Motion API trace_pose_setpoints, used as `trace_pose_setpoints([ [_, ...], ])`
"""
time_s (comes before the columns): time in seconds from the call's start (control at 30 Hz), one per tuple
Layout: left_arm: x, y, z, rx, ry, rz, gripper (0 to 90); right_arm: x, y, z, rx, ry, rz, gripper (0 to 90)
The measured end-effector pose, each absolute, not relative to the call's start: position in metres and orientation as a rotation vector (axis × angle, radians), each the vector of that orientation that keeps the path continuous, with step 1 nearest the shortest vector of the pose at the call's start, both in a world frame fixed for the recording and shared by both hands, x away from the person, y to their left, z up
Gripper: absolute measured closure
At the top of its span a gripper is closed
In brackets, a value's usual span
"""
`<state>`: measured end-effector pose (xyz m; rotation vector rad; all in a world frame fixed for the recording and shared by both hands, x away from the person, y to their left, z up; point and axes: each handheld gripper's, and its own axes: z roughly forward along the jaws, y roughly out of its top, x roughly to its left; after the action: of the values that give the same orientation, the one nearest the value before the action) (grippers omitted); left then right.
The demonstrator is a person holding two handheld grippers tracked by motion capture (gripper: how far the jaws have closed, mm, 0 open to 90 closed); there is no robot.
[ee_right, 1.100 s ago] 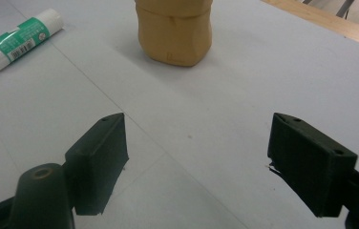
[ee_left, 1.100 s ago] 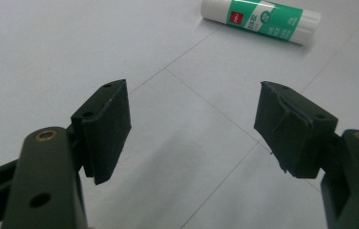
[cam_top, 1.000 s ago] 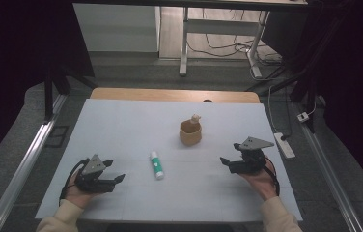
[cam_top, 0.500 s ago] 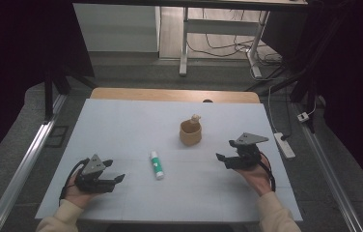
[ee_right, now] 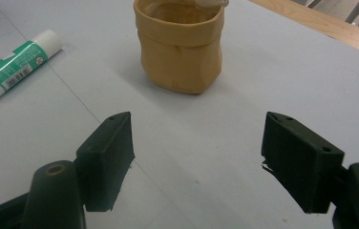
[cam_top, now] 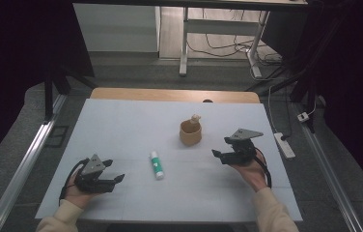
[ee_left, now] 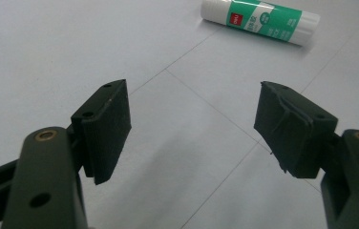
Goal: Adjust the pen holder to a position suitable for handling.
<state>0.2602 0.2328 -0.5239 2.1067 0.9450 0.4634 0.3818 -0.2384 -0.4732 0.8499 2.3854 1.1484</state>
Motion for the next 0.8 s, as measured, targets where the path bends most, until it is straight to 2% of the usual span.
trace_pose_setpoints([
  [0.27,0.260,0.233,-0.524,2.107,0.945,0.464,27.5,0.386,-0.235,-0.474,0.860,2.386,1.159,28.1],
  [0.8,0.260,0.233,-0.524,2.106,0.949,0.463,27.6,0.406,-0.224,-0.475,0.856,2.403,1.149,38.1],
])
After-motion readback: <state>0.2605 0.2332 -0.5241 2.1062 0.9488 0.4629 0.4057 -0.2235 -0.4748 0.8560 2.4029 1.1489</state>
